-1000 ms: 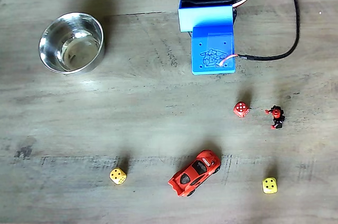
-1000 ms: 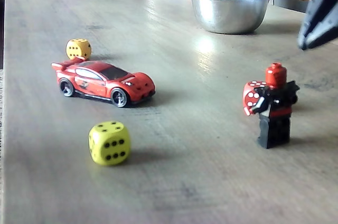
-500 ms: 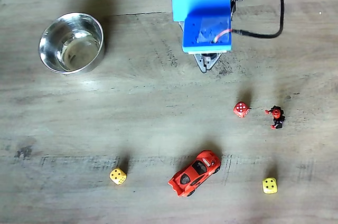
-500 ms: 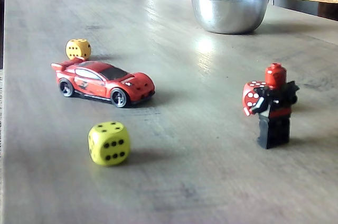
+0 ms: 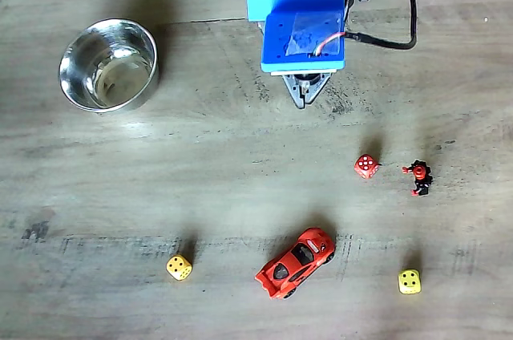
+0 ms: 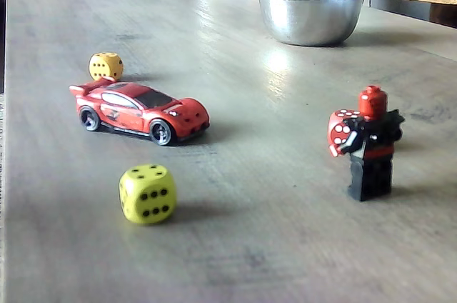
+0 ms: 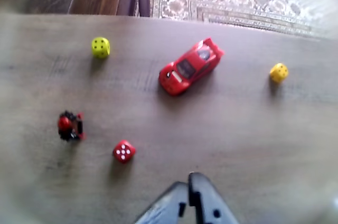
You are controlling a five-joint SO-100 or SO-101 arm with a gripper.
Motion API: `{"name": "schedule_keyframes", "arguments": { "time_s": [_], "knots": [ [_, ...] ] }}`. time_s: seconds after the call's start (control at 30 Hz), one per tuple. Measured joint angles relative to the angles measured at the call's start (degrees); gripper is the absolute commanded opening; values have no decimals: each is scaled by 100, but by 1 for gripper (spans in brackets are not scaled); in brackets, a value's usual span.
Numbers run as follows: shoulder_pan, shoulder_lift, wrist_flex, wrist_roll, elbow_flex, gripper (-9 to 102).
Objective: Pick up the lego figure and place in bowl
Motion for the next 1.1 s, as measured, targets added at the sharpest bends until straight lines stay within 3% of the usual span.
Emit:
{"name": "schedule_keyframes", "arguments": {
  "time_s": [0.57,1.1],
  "knots": [
    [-870,-3604,0,0,-2514,-1],
    [-1582,-4983,0,70,-3146,-1]
  ]
}}
